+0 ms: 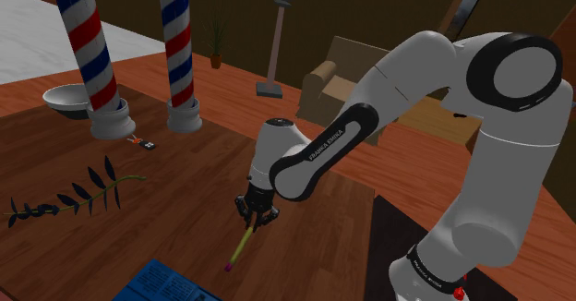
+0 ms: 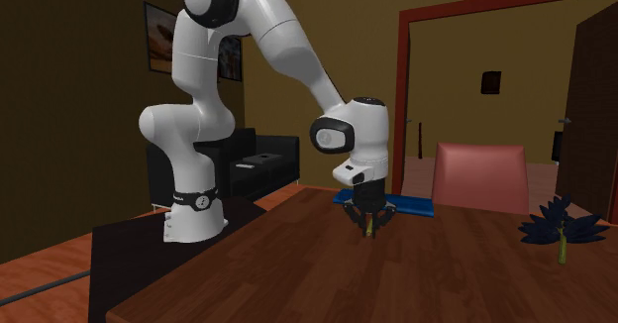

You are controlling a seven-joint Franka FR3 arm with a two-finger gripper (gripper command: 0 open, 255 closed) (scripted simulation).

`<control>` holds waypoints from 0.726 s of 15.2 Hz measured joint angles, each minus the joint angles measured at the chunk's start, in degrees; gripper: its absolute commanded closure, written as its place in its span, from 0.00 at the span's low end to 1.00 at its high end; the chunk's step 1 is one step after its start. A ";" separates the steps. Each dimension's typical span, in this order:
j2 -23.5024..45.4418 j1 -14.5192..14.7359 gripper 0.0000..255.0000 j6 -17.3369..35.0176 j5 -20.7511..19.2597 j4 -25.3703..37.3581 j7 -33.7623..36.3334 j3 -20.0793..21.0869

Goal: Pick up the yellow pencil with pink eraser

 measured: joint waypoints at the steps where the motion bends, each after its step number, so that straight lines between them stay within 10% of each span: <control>1: 0.00 0.00 1.00 0.00 0.00 0.00 0.00 0.00; 11: -5.69 -1.67 1.00 -5.17 3.19 -0.12 -1.45 1.97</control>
